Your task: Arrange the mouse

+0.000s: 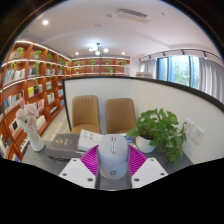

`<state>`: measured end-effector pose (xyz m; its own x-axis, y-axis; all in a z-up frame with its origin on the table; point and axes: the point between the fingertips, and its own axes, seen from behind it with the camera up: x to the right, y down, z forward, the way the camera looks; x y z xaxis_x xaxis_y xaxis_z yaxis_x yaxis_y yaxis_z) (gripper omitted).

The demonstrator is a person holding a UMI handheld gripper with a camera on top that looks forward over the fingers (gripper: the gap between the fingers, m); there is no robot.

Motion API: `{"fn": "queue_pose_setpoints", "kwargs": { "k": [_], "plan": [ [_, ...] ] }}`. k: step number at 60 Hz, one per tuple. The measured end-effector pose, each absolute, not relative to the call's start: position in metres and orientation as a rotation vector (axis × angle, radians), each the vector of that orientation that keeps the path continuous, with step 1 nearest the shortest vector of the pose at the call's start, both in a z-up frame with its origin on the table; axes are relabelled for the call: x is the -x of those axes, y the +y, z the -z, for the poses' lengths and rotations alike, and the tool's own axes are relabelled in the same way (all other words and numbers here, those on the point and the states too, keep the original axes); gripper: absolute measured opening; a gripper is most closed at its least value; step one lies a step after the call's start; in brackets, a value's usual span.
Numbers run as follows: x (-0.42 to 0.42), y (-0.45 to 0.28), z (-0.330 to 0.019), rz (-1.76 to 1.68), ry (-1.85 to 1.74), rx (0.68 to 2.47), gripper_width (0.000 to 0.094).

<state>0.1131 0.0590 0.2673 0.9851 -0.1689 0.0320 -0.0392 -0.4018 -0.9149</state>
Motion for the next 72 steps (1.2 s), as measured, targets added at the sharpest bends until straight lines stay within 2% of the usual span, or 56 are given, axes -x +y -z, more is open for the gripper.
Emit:
{"fn": "queue_pose_setpoints", "kwargs": {
  "k": [6, 10, 19, 31, 38, 45, 48, 49, 61, 63, 64, 67, 72],
  "plan": [
    [-0.033, 0.063, -0.283, 0.072, 0.067, 1.963, 0.0357],
    [0.010, 0.060, -0.272, 0.042, 0.011, 1.987, 0.0358],
    [0.089, 0.036, -0.190, -0.028, -0.050, 2.104, 0.0358],
    [0.106, -0.016, -0.068, -0.002, -0.065, 2.305, 0.0357],
    [0.102, -0.034, -0.022, 0.016, -0.068, 2.359, 0.0363],
    [0.105, -0.045, 0.008, 0.011, -0.084, 2.398, 0.0371],
    [0.104, -0.044, 0.008, 0.011, -0.083, 2.380, 0.0375],
    [0.104, -0.046, 0.010, 0.018, -0.087, 2.384, 0.0407],
    [0.104, -0.045, 0.012, -0.015, -0.035, 2.390, 0.0509],
    [0.104, -0.046, 0.011, -0.020, -0.030, 2.399, 0.0585],
    [0.103, -0.048, 0.011, -0.019, -0.026, 2.408, 0.0678],
    [0.097, -0.050, 0.009, 0.007, -0.003, 2.422, 0.0784],
    [0.092, -0.047, -0.011, 0.022, 0.009, 2.392, 0.0792]
  ]
}}
